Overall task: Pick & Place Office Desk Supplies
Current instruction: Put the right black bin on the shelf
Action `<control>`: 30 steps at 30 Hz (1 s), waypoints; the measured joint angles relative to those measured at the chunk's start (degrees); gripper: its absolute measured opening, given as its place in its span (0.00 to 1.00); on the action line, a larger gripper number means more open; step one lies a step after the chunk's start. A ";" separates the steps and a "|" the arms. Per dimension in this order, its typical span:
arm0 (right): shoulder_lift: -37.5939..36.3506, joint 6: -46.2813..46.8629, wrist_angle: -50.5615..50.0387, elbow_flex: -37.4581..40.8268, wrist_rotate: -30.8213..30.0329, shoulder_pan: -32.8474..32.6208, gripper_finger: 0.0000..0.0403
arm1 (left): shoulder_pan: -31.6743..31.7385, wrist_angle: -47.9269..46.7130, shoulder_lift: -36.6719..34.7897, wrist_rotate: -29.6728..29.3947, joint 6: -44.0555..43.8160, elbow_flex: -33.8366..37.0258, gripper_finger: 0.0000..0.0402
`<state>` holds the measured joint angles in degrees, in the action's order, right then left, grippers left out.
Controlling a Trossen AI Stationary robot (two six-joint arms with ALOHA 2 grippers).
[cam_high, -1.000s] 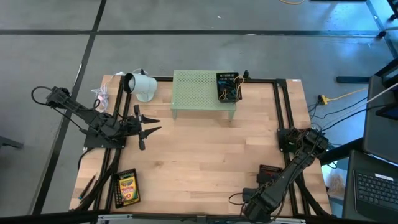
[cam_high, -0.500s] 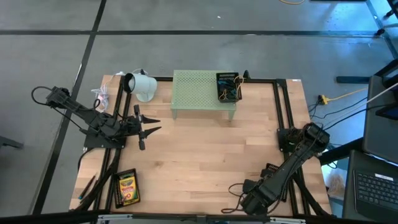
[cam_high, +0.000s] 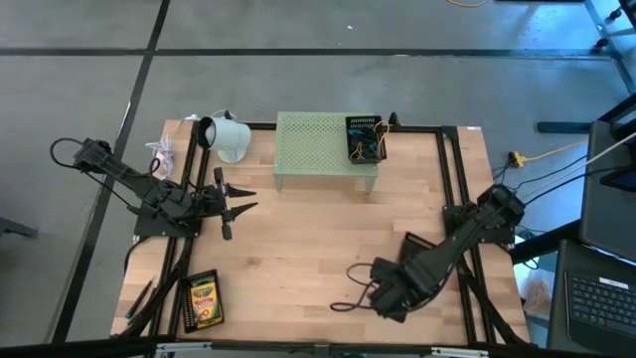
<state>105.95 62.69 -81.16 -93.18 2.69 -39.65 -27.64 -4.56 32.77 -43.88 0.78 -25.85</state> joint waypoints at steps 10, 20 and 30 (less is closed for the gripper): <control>0.00 -10.97 -6.03 -18.06 -10.93 7.92 0.01 | 0.00 0.00 0.00 0.00 0.00 0.00 0.28; 0.00 -29.94 -5.67 -29.35 -16.13 19.38 0.01 | 0.00 0.00 0.00 0.00 0.00 0.00 0.28; 0.37 -46.43 -4.44 -30.06 -15.95 31.90 0.01 | 0.00 -0.02 0.02 0.00 0.00 0.00 0.28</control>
<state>106.33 16.26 -85.60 -123.24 -13.26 -7.75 -27.64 -4.58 32.80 -43.88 0.78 -25.85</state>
